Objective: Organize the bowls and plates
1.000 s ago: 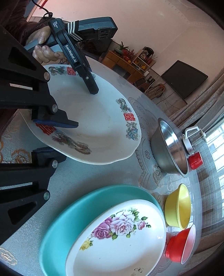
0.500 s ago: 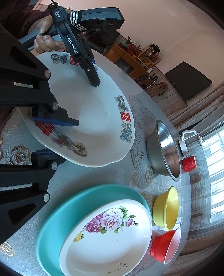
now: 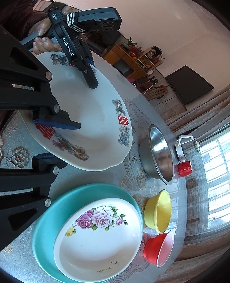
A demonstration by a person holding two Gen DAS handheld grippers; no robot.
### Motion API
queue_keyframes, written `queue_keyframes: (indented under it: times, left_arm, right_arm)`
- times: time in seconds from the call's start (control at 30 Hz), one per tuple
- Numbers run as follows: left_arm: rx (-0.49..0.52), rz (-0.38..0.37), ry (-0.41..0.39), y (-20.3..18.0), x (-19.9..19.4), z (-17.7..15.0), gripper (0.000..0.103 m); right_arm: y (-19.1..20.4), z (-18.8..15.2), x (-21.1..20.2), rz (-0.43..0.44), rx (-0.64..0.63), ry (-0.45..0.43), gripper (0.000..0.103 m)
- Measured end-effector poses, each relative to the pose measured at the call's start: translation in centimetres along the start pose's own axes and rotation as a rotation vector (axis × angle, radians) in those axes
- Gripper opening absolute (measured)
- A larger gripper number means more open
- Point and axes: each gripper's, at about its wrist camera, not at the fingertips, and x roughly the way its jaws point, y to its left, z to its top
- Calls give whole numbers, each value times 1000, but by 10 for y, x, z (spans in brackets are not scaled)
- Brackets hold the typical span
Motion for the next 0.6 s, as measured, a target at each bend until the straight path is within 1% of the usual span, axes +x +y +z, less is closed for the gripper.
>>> queue_keyframes:
  times: [0.13, 0.27, 0.6]
  left_arm:
    - [24, -16, -15, -12, 1, 9, 31]
    - [54, -43, -24, -29, 6, 21, 31]
    - [135, -133, -27, -89, 35, 53, 31]
  right_arm:
    - [-4, 3, -12, -19, 1, -28, 23]
    - [-12, 7, -27, -56, 0, -61, 23]
    - [-59, 15, -65, -170, 86, -137, 24]
